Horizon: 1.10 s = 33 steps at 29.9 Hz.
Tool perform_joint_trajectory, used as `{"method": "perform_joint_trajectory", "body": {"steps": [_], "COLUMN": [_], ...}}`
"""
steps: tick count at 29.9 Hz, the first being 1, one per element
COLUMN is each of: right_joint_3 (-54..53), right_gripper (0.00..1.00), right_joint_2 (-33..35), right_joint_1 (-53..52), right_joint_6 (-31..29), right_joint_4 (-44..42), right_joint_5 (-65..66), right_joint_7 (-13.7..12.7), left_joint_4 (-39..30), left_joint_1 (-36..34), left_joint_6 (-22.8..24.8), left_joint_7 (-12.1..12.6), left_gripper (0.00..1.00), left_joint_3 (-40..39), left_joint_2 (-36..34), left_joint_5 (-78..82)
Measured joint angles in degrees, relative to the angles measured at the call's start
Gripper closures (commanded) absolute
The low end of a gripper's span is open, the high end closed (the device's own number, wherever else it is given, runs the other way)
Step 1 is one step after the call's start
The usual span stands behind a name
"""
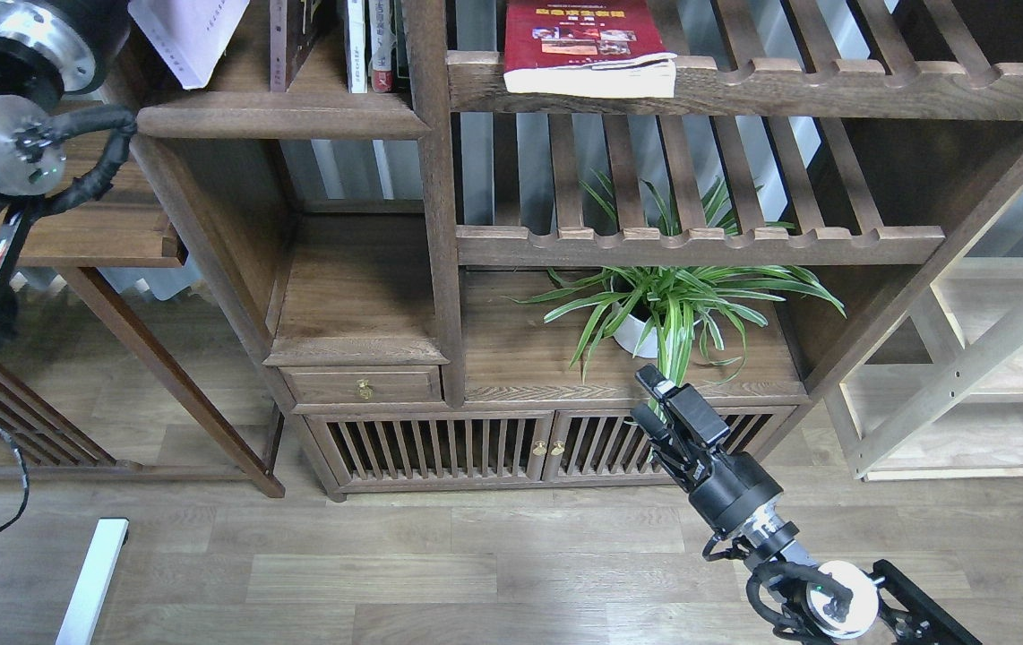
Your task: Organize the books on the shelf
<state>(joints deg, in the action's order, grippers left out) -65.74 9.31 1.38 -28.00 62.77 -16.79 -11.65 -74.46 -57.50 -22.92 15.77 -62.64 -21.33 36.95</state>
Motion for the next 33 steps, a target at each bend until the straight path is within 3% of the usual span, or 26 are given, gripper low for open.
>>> {"method": "perform_joint_trajectory", "body": {"steps": [11, 20, 28, 33], "right_joint_3": [-1.28, -1.37, -1.50, -1.50], "right_gripper": [0.05, 0.06, 0.06, 0.06], "right_joint_2": [-0.08, -0.06, 0.06, 0.06], "right_joint_1": [0.61, 1.59, 1.87, 2.12], "right_joint_6": [0.00, 0.00, 0.00, 0.00], "right_joint_4": [0.64, 0.70, 1.15, 1.46], "right_joint_5": [-0.23, -0.47, -0.52, -0.52], "right_joint_7": [0.06, 0.09, 0.05, 0.05], "left_joint_4": [16.98, 28.42, 37.07, 40.69], "left_joint_1": [-13.01, -16.64, -19.34, -20.61], "left_joint_6": [4.01, 12.63, 20.41, 22.24], "left_joint_7": [-1.44, -5.56, -6.80, -7.54], "left_gripper": [0.99, 0.99, 0.98, 0.98], "left_joint_3": [6.66, 8.22, 11.96, 16.31], "left_joint_2": [3.58, 4.38, 4.73, 5.65], "left_joint_5": [-0.69, -0.66, -0.65, -0.65]}}
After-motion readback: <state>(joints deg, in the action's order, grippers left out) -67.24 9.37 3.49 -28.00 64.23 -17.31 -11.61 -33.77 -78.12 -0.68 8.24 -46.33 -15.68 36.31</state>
